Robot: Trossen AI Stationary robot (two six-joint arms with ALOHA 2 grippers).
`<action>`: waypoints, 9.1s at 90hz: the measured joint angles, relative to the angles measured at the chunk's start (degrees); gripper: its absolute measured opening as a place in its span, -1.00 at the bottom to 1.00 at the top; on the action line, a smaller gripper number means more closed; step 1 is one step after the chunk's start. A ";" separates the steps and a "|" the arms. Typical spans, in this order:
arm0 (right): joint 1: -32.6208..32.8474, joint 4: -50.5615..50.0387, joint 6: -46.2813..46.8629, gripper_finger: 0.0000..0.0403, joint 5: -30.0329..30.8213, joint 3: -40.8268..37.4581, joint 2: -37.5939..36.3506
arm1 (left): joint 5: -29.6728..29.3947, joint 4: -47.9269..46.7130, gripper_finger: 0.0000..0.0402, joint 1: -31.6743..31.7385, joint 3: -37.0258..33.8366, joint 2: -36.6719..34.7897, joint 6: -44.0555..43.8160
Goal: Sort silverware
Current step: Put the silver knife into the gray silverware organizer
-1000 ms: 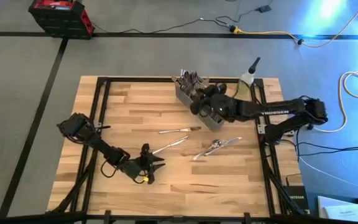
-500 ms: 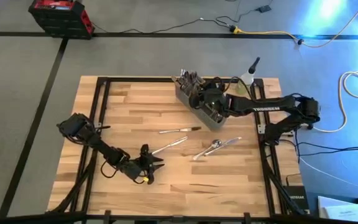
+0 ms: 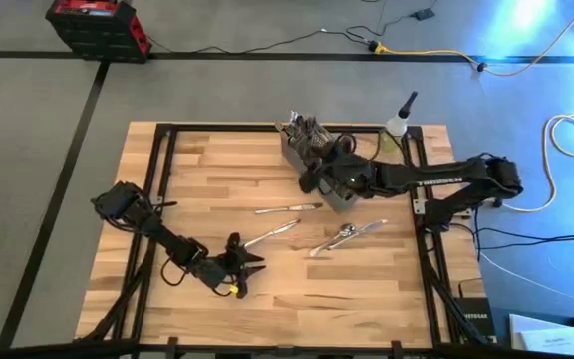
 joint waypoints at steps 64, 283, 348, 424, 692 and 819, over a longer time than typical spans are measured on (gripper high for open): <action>14.20 7.77 3.15 -0.92 -5.62 -1.50 24.41 | -8.58 -1.43 -0.56 -0.48 3.30 0.00 12.88; 19.70 5.04 15.87 -1.00 -12.16 1.30 36.79 | -8.32 -8.60 -0.56 -1.18 3.26 0.00 7.17; 27.80 1.96 14.49 -1.00 -12.10 1.17 36.90 | 2.64 -7.90 -0.54 -1.13 3.26 0.00 8.58; 27.71 2.40 14.38 -1.00 -11.48 1.06 36.95 | 0.46 -12.71 0.42 -2.14 3.13 0.02 15.76; 27.76 5.89 12.88 -1.00 -10.74 0.93 36.36 | 3.90 13.15 -0.67 -2.23 -9.16 7.28 9.77; 46.14 24.92 -9.87 -0.79 -14.24 1.06 26.35 | 0.82 41.41 -0.69 -2.25 -5.38 7.41 22.75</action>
